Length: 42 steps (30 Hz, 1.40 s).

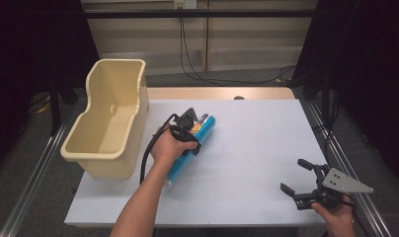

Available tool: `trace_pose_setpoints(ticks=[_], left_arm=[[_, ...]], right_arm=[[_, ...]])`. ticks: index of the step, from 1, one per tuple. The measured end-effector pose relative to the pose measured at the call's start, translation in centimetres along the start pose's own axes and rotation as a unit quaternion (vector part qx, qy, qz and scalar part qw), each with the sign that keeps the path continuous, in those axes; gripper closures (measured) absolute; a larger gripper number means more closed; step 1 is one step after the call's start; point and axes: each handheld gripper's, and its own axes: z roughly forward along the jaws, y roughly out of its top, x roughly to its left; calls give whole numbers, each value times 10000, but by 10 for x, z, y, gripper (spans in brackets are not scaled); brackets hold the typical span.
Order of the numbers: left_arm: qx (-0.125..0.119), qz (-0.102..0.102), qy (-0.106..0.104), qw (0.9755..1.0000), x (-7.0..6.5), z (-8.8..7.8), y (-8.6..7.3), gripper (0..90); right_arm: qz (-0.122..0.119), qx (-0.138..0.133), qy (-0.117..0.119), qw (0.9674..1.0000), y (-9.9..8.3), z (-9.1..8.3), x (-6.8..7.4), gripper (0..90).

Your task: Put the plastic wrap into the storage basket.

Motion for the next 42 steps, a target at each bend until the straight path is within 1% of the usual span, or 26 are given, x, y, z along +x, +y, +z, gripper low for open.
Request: trace_pose_setpoints(ticks=[2, 4, 5, 6, 7, 8, 10, 11, 14, 15, 17, 18, 19, 20, 21, 23, 24, 27, 31, 33, 34, 35, 36, 37, 38, 42], left_arm=[[3, 33, 3, 10000, 1, -4, 1, 322], [1, -53, 12, 10000, 0, -9, 1, 322], [-1, -41, 9, 10000, 0, -12, 2, 322], [-22, -126, 17, 9999, -1, -17, 3, 322], [-22, -126, 17, 9999, -1, -17, 3, 322], [-29, -135, 32, 9999, -2, -21, 4, 322], [-29, -167, -13, 9999, -1, -27, 5, 322], [-24, -126, -35, 9999, -1, -29, 6, 322], [-61, -209, 55, 9997, -3, -40, 8, 322], [-61, -209, 55, 9997, -3, -40, 8, 322], [-71, -223, 48, 9997, -3, -46, 9, 322], [-107, -234, 56, 9997, -4, -52, 9, 322], [-107, -234, 56, 9997, -4, -52, 9, 322], [-127, -271, 65, 9995, -4, -57, 10, 322], [-127, -271, 65, 9995, -4, -57, 10, 322], [-165, -276, 49, 9995, -3, -63, 10, 322], [-191, -317, 61, 9993, -2, -67, 10, 322], [-215, -333, 77, 9992, -1, -72, 9, 322], [-272, -425, 51, 9987, 1, -79, 7, 322], [-296, -433, 98, 9986, 1, -82, 7, 322], [-283, -387, 114, 9988, 2, -84, 7, 322], [-304, -471, 100, 9984, 2, -86, 6, 322], [-357, -474, 107, 9982, 3, -89, 5, 322], [-357, -474, 107, 9982, 3, -89, 5, 322], [-389, -497, 120, 9979, 4, -94, 4, 322], [-459, -548, 108, 9974, 5, -102, 3, 322]], right_arm=[[-4, -8, 3, 10000, 0, 0, 0, 11], [2, -5, 1, 10000, 0, 0, 0, 11], [-10, -9, 5, 10000, 0, 0, 0, 11], [-14, -8, 12, 10000, 0, 1, 1, 11], [-14, -8, 12, 10000, 0, 1, 1, 11], [-26, -6, 2, 10000, 0, 1, 1, 11], [-37, -12, 3, 10000, 0, 1, 1, 11], [-34, -13, 4, 10000, 0, 1, 0, 11], [-14, -17, 11, 10000, 0, 0, 0, 11], [-14, -17, 11, 10000, 0, 0, 0, 11], [-21, -16, 2, 10000, 0, 0, 0, 11], [2, -30, -5, 10000, 1, 0, 0, 11], [2, -30, -5, 10000, 1, 0, 0, 11], [14, -39, -5, 10000, 1, 0, 0, 10], [14, -39, -5, 10000, 1, 0, 0, 10], [12, -36, -4, 10000, 1, 0, 0, 10], [2, -42, 5, 10000, 1, 0, 0, 9], [5, -39, 3, 10000, 1, 0, 1, 10], [-11, -37, 3, 10000, 1, 1, 1, 9], [12, -41, -9, 10000, 1, 1, 1, 9], [4, -34, -6, 10000, 1, 1, 1, 9], [0, -36, -16, 10000, 1, 1, 1, 9], [-19, -30, -9, 10000, 1, 1, 1, 9], [-19, -30, -9, 10000, 1, 1, 1, 9], [-18, -35, -11, 10000, 1, 1, 1, 9], [-14, -55, -20, 10000, 1, 2, 2, 8]])
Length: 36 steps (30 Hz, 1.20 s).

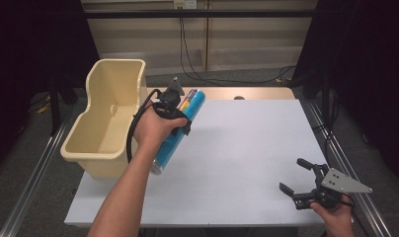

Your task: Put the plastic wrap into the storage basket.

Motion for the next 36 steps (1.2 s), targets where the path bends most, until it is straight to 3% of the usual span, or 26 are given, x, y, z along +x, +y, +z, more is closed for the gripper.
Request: trace_pose_setpoints(ticks=[7, 9, 36], left_arm=[[-61, -41, 82, 9999, 3, -13, -2, 322], [-67, -113, 11, 9999, 6, -16, -3, 322], [-179, -552, 174, 9982, 33, -53, -18, 322]], right_arm=[[-1, -4, -16, 10000, 0, 0, 0, 8], [-10, 0, -18, 10000, 0, 1, 0, 8], [-28, 25, -10, 10000, 1, 3, 1, 8]])
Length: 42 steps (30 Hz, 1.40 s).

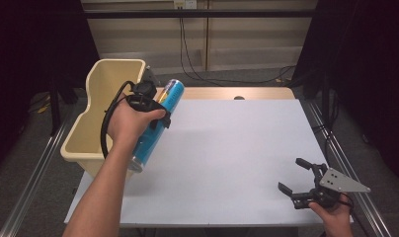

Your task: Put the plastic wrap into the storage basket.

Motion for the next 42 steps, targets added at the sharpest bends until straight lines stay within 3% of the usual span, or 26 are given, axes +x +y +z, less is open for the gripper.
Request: trace_pose_setpoints(ticks=[16, 27, 42], left_arm=[[-161, -264, 115, 9995, 20, -23, -7, 322], [-237, -342, 167, 9990, 29, -34, -11, 322], [-362, -628, 310, 9969, 52, -49, -24, 322]], right_arm=[[-3, -3, 0, 10000, 1, 1, 1, 8], [-13, 1, 21, 10000, 0, 1, 2, 8], [-24, 13, 37, 10000, 1, 3, 3, 8]])
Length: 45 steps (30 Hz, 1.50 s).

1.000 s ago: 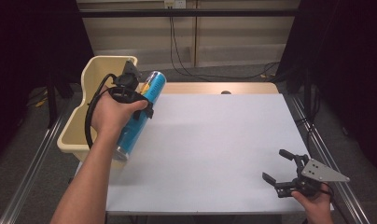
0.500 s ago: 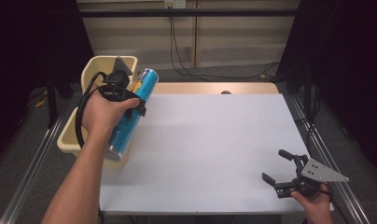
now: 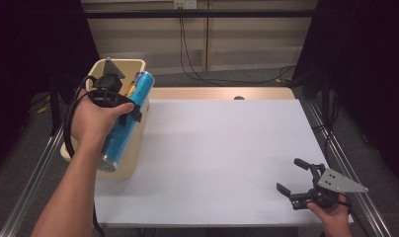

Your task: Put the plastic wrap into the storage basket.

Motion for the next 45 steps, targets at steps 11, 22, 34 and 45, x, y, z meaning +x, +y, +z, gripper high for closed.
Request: trace_pose_setpoints(ticks=[11, 22, 34, 45], left_arm=[[-10, -176, 112, 9998, 17, -4, -8, 322], [23, -324, 228, 9992, 31, -5, -14, 322], [30, -407, 280, 9988, 42, -2, -18, 321], [36, -433, 301, 9986, 45, 8, -19, 321]], right_arm=[[0, 12, 11, 10000, 0, 1, 1, 8], [-24, 21, 29, 10000, 0, 1, 1, 8], [-30, 30, 26, 10000, 0, 2, 1, 7], [-29, 22, 33, 10000, 0, 1, 1, 9]])
